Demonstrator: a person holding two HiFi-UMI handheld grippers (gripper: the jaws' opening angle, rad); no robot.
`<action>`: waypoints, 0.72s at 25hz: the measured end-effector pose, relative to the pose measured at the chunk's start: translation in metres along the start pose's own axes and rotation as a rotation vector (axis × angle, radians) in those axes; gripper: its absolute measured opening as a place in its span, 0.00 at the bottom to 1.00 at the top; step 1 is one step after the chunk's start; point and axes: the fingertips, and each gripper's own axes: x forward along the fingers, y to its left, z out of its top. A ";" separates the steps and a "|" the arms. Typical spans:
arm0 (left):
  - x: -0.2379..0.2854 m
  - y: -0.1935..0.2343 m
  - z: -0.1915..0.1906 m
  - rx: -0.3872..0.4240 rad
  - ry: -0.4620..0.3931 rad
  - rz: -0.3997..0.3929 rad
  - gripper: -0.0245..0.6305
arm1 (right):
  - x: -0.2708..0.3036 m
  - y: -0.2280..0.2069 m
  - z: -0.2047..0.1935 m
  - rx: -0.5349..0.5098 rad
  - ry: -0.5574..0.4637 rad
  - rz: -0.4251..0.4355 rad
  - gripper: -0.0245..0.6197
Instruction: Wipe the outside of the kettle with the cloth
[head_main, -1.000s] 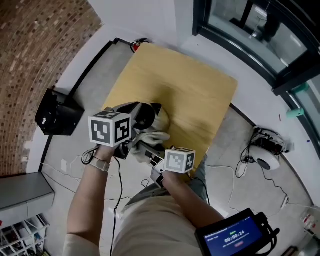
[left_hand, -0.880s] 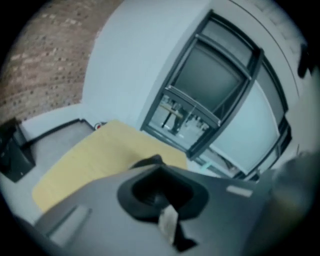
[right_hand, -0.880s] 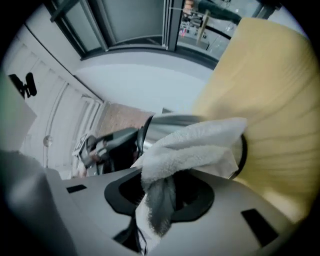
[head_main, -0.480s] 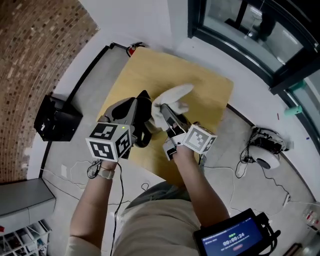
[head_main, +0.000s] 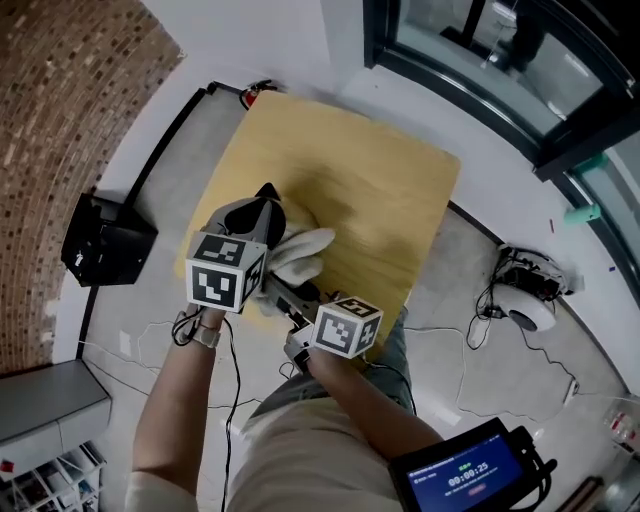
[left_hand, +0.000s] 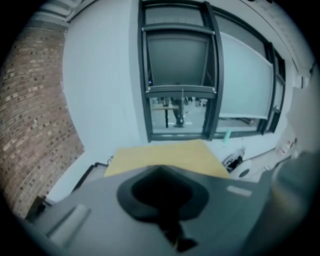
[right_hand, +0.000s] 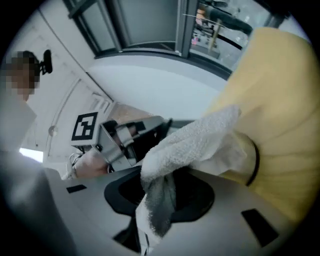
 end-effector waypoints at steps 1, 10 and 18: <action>0.000 0.000 0.001 0.003 0.003 -0.001 0.02 | 0.003 0.007 0.012 -0.054 -0.023 0.014 0.25; -0.001 -0.002 -0.001 0.008 0.006 -0.007 0.02 | -0.013 -0.086 -0.042 0.149 0.113 -0.192 0.24; -0.002 0.001 -0.003 0.005 0.015 -0.008 0.02 | -0.019 -0.140 -0.046 0.143 0.155 -0.326 0.24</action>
